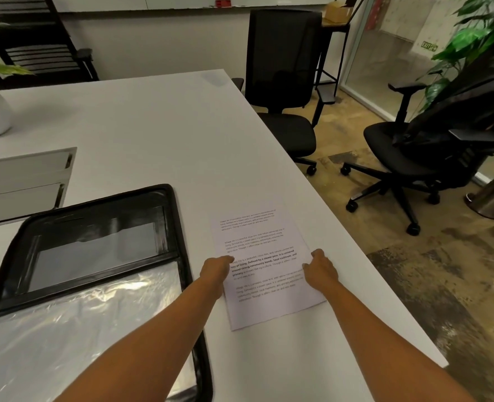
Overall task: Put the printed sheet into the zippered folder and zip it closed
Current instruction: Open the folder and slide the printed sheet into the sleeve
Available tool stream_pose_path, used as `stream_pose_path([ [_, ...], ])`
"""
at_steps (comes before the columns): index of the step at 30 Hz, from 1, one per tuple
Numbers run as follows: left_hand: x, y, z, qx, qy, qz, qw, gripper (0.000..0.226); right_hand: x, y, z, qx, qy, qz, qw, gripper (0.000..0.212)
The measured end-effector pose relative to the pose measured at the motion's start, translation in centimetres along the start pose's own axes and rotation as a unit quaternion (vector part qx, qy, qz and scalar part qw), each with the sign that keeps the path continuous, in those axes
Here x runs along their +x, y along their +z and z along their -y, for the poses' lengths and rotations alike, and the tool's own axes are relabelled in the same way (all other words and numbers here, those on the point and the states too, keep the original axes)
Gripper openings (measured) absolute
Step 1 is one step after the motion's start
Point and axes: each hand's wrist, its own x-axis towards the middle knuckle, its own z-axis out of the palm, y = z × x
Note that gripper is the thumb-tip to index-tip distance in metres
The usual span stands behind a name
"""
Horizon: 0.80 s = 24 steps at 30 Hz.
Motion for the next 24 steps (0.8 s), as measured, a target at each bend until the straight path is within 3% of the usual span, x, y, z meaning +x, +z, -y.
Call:
stream_pose_path([
  [7, -0.2, -0.7, 0.1, 0.02, -0.003, 0.002, 1.0, 0.012, -0.8, 0.1, -0.2, 0.147, -0.021, -0.025, 0.989, 0.029],
  [11, 0.0, -1.3, -0.4, 0.021, 0.016, -0.01, 1.0, 0.038, -1.9, -0.1, -0.2, 0.266, -0.07, -0.023, 0.961, 0.028],
  [15, -0.4, -2.2, -1.4, -0.031, 0.113, -0.02, 0.993, 0.066, -3.3, -0.6, 0.2, 0.384, -0.12, 0.001, 0.915, 0.023],
  [20, -2.4, -3.2, -2.9, -0.082, 0.31, -0.01, 0.947, 0.02, -4.9, -1.3, 1.0, 0.457, -0.166, -0.03, 0.873, 0.015],
  [24, -3.3, -3.6, -2.8, -0.088, 0.353, 0.021, 0.931, 0.017, -5.8, -1.1, 0.9, 0.455, -0.176, -0.032, 0.872, 0.018],
])
